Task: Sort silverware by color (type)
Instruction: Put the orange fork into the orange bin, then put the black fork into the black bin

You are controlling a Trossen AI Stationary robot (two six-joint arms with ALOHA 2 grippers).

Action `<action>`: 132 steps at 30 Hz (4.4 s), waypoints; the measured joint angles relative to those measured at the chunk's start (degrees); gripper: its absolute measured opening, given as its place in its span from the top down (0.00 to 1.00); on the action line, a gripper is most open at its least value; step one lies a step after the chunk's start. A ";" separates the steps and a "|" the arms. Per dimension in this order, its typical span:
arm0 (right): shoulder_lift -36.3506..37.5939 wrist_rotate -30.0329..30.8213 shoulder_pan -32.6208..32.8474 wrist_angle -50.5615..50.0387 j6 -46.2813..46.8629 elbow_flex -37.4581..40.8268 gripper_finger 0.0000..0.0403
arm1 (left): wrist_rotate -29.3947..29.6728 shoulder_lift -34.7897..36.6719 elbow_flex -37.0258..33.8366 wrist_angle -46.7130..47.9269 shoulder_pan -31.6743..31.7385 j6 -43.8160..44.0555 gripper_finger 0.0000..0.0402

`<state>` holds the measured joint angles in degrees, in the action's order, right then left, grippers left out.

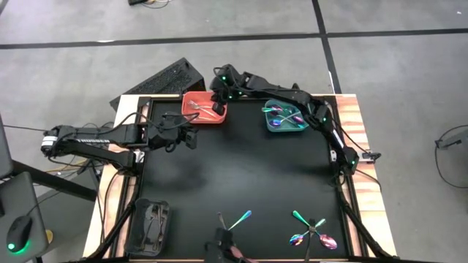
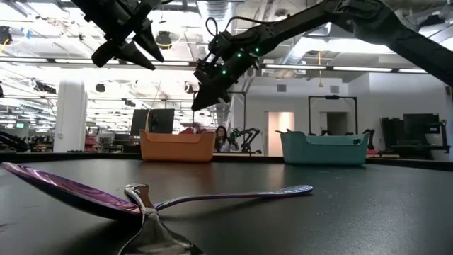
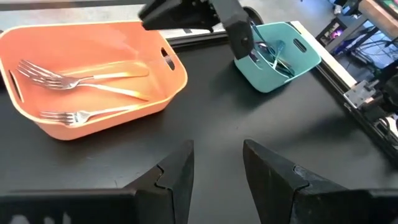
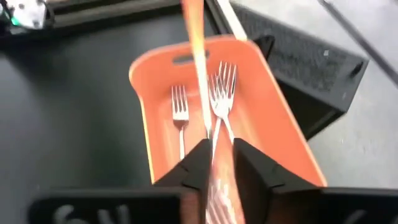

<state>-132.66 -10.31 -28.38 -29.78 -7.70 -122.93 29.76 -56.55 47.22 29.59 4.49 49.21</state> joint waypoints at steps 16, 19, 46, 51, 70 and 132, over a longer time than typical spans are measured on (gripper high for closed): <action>7.85 4.45 1.55 -22.10 14.03 -1.40 0.45 | -6.20 -0.02 -0.02 1.14 -0.24 -0.33 0.69; 11.38 3.40 1.62 -26.54 18.44 -1.42 0.46 | -6.58 -0.02 -0.02 1.69 -1.06 -1.60 0.69; 21.40 20.72 33.84 -50.68 52.69 7.12 0.48 | -13.49 -5.89 -0.61 2.33 -9.48 -14.49 0.69; 22.73 19.01 40.51 -49.98 63.24 15.48 0.48 | -14.58 -7.42 -0.61 1.61 -11.78 -15.19 0.69; 43.52 7.21 64.96 -33.56 117.92 53.50 0.48 | -12.79 -7.41 -0.61 -7.43 -13.81 -20.35 0.69; 50.25 27.06 45.53 -12.62 75.85 56.76 0.98 | -14.48 -10.21 -0.56 -19.96 -10.16 -17.65 0.67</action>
<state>-82.41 16.75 17.15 -42.40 68.15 -66.17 15.28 -66.76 46.65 9.63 -5.67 31.56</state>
